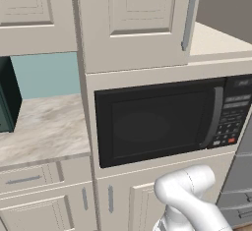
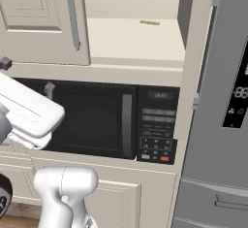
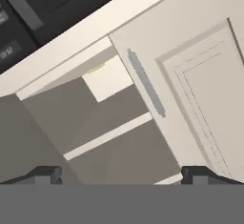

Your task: Pick the avocado and bread from the counter and place them on the plate. Then pick the jam from the cabinet and place it next to the plate. Lastly close the cabinet door.

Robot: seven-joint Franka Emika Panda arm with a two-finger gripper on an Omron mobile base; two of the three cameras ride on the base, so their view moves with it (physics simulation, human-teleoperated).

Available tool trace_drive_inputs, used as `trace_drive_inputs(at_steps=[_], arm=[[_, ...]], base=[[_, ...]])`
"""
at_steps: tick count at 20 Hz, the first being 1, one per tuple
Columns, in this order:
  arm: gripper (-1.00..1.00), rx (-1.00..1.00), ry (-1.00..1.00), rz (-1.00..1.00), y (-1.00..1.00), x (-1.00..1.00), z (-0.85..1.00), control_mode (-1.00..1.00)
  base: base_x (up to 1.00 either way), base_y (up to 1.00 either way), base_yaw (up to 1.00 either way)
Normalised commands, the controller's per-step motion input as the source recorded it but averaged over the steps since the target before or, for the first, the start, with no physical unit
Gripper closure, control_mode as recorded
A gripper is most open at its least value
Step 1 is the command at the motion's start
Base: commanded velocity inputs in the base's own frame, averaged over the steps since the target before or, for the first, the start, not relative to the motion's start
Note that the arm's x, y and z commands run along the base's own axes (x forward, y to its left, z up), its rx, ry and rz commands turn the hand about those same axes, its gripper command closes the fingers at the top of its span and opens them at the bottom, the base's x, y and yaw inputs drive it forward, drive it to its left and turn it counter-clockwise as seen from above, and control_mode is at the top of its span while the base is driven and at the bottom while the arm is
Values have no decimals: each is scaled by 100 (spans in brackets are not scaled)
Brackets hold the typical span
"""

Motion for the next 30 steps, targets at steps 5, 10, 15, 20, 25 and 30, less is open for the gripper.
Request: trace_drive_inputs(at_steps=[5,10,15,20,25,30], arm=[[-100,0,5,9,0,-36,-43,-100],[-100,0,1,9,-3,-41,-39,-100],[-100,0,2,12,0,-9,-59,-100],[-100,0,7,14,-5,4,-57,-100],[-100,0,9,4,-44,39,-36,-100],[-100,0,8,0,-64,30,-28,-100]], base=[[0,0,0],[0,0,0],[0,0,0],[0,0,0],[0,0,0],[0,0,0]])
